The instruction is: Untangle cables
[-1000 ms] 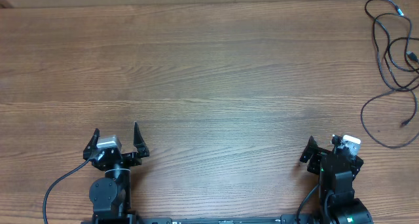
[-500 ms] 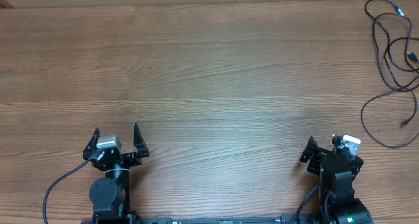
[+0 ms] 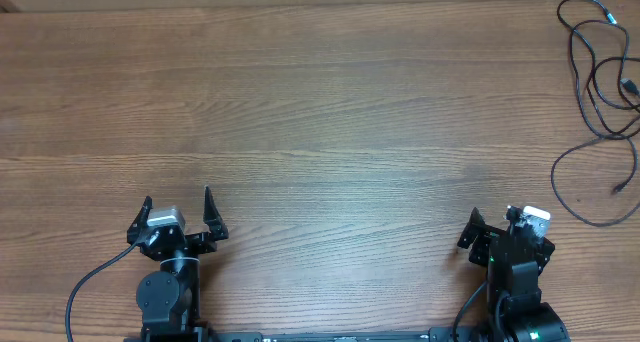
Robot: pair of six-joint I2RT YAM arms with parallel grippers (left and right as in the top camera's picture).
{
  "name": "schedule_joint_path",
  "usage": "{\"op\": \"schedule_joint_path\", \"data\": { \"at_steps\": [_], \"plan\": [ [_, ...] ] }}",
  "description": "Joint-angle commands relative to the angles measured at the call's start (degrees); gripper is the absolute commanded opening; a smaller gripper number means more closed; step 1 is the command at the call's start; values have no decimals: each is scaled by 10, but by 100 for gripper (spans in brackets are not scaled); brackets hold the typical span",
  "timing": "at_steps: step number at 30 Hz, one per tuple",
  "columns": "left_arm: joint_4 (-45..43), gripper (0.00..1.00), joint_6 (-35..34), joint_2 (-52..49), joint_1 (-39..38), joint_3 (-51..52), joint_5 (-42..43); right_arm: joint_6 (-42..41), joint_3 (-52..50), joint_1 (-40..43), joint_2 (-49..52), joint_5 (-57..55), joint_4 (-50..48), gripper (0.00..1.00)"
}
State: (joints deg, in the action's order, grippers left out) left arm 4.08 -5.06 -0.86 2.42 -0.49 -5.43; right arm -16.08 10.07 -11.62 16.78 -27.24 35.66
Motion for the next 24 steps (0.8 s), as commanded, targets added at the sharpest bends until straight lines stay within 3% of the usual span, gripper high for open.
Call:
{"op": "schedule_joint_path", "data": {
  "at_steps": [1, 3, 8, 16, 24],
  "plan": [
    [-2, 100, -9, 5, 6, 2, -7, -2, -3, 1, -12, -5, 9, 100],
    [-2, 100, -9, 5, 6, 2, -7, -9, -3, 1, -24, -3, -5, 100],
    [-1, 100, -9, 5, 6, 2, -7, -9, -3, 5, -92, 76, -161, 100],
    [-1, 100, -9, 5, 6, 2, -7, -9, -28, 66, -167, 134, -169, 100],
    [-1, 100, -9, 5, 6, 2, -7, 19, -45, 101, -166, 158, -176, 100]
  ]
}}
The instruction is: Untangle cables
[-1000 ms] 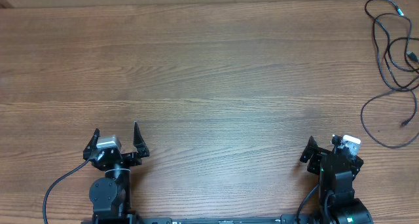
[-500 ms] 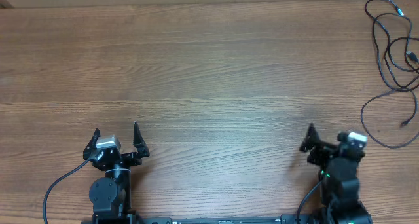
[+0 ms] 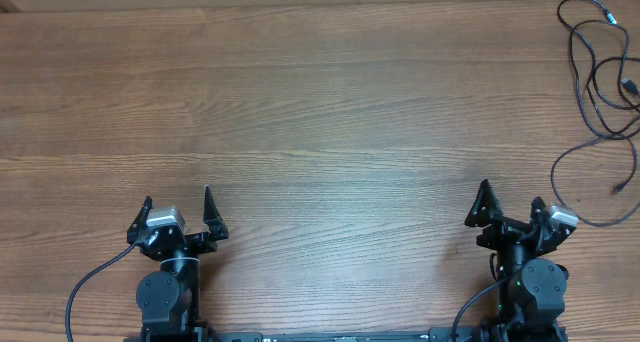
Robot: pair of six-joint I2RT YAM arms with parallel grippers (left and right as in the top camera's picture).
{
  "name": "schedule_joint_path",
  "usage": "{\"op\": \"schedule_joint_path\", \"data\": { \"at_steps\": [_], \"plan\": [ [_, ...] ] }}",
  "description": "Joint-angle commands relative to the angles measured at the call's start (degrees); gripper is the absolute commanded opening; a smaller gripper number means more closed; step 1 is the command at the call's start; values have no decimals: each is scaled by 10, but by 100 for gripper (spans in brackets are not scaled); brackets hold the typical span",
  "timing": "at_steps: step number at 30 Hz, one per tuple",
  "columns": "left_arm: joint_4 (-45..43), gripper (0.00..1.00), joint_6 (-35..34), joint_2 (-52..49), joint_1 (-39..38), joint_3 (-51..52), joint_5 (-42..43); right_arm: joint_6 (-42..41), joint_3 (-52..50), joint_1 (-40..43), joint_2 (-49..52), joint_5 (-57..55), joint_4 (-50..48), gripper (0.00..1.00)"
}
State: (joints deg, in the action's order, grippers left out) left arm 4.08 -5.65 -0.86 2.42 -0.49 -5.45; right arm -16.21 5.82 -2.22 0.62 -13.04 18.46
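Note:
In the overhead view, a tangle of thin black cables (image 3: 600, 82) lies at the table's far right edge, looping from the top corner down to mid-height. One loose loop (image 3: 585, 217) reaches toward my right arm. My left gripper (image 3: 178, 204) stands open near the front left, with nothing between its fingers. My right gripper (image 3: 515, 207) is at the front right, open and empty. One pointed finger (image 3: 485, 194) shows clearly, and the other is partly hidden by the wrist camera. Both grippers are clear of the cables.
The brown wooden table (image 3: 320, 112) fills the view. Each arm base sits at the front edge, trailing its own black supply cable (image 3: 85, 287). The cable tangle runs off the right edge of the picture.
My right arm has shifted a little to the right and its wrist has turned, so one finger now points up the table. The left arm and the cables have not moved.

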Motion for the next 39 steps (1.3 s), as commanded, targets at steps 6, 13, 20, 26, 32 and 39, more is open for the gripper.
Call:
{"op": "schedule_joint_path", "data": {
  "at_steps": [6, 13, 20, 26, 32, 39],
  "plan": [
    [-1, 100, -3, 5, 6, 2, -7, 171, -2, 5, -5, 48, -1, 100],
    [-2, 100, -4, 5, 6, 2, -7, 224, -2, 5, -5, 41, 0, 100],
    [-1, 100, -3, 5, 6, 2, -7, 257, -2, 5, -5, 37, 0, 100],
    [-1, 100, -3, 5, 6, 2, -7, 257, -2, 5, -5, 37, -2, 100],
    [-1, 100, -3, 5, 6, 2, -7, 257, -2, 5, -5, 37, -2, 100],
    [-1, 100, -3, 5, 6, 2, -7, 257, -2, 5, -5, 37, -2, 100]
  ]
}}
